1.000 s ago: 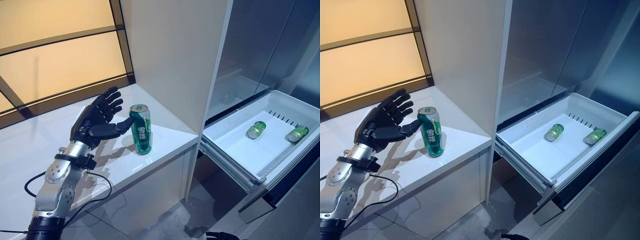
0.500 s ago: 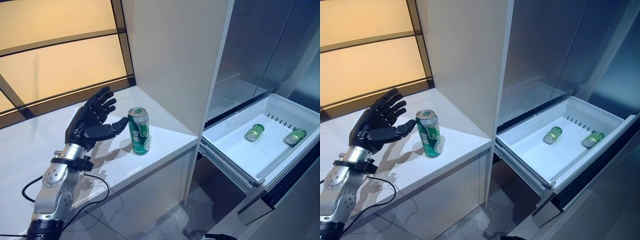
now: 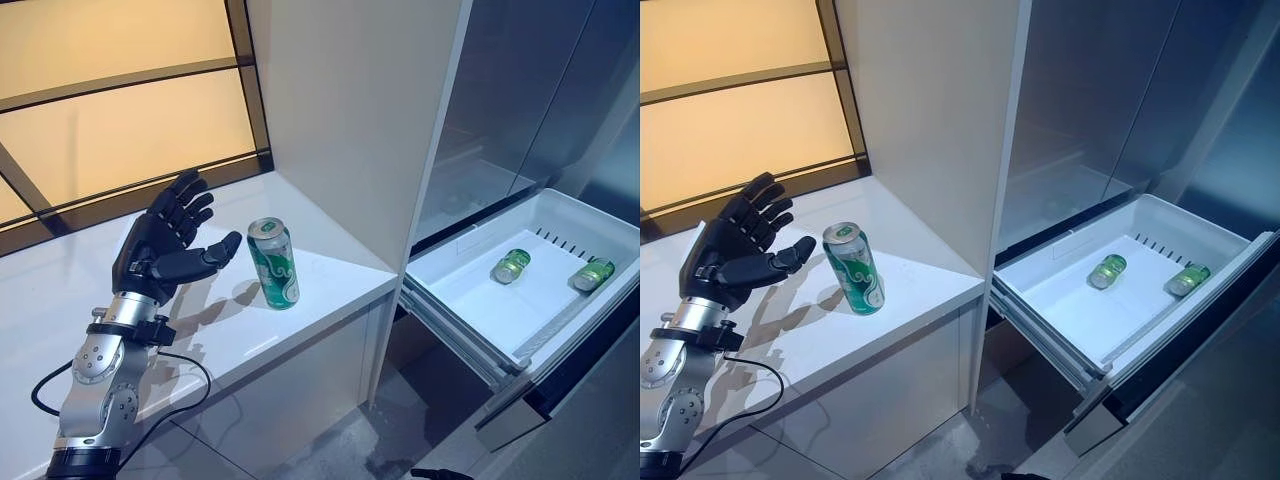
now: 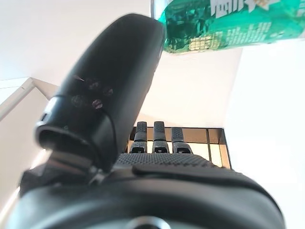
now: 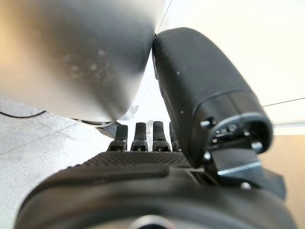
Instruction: Put drinks into fridge and close the fridge
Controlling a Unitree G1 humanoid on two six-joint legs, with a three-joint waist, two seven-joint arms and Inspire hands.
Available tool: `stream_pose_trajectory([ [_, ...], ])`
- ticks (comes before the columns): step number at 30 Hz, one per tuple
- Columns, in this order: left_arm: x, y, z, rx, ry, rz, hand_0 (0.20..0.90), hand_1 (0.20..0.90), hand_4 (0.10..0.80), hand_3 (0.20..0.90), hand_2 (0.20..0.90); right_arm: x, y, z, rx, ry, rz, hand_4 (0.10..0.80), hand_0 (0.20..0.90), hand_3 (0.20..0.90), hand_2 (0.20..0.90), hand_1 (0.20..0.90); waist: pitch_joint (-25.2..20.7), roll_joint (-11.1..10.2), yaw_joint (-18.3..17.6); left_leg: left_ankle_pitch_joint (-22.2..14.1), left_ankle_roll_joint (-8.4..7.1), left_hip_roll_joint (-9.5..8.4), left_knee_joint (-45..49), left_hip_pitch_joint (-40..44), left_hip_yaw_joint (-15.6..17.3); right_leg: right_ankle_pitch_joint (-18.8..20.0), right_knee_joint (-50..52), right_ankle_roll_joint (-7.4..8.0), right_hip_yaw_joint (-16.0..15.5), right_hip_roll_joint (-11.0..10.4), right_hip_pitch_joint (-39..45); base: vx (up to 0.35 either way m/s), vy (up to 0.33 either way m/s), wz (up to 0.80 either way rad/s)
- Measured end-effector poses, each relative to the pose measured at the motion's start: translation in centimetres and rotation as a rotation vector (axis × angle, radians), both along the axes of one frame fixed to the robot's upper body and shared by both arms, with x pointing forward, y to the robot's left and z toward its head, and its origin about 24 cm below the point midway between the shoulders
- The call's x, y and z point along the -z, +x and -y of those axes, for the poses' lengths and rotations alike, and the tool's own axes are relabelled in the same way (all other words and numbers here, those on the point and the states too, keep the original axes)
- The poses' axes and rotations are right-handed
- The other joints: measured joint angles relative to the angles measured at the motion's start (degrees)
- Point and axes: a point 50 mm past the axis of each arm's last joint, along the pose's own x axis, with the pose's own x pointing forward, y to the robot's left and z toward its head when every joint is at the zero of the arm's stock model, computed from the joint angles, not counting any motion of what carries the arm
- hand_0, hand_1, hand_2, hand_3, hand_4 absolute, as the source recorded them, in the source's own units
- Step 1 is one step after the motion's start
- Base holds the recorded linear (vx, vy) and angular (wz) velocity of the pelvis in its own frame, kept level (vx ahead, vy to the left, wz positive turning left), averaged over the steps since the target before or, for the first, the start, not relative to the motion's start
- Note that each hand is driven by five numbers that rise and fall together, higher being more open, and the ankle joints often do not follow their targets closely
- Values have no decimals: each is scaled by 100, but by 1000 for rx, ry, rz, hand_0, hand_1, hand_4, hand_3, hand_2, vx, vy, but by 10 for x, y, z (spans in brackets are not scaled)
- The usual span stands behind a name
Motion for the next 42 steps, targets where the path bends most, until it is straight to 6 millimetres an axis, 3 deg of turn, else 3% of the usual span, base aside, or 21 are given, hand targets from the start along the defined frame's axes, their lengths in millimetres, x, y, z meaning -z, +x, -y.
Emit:
stream_pose_trajectory([
  [9, -6, -3, -3, 58, -78, 46, 900, 900, 800, 900, 900, 0, -1, 0, 1, 0, -2, 800, 900, 900, 900, 900, -2, -2, 3, 0, 0, -1, 4, 1, 0, 0, 0, -1, -1, -2, 0, 0, 0, 0],
  [21, 8, 0, 25, 322, -133, -71, 900, 900, 800, 900, 900, 0, 0, 0, 0, 0, -1, 800, 900, 900, 900, 900, 0, 14, -32, 1, 0, -2, 7, 2, -1, 1, 0, -1, 0, -1, 0, 0, 0, 0],
  [42, 16, 1, 28, 333, -79, -170, 900, 900, 800, 900, 900, 0, 0, 1, 1, -4, 0, 800, 900, 900, 900, 900, 18, 48, -47, -1, 2, -3, 2, 16, 16, 9, -1, -11, 23, 0, 0, 6, 0, 0],
])
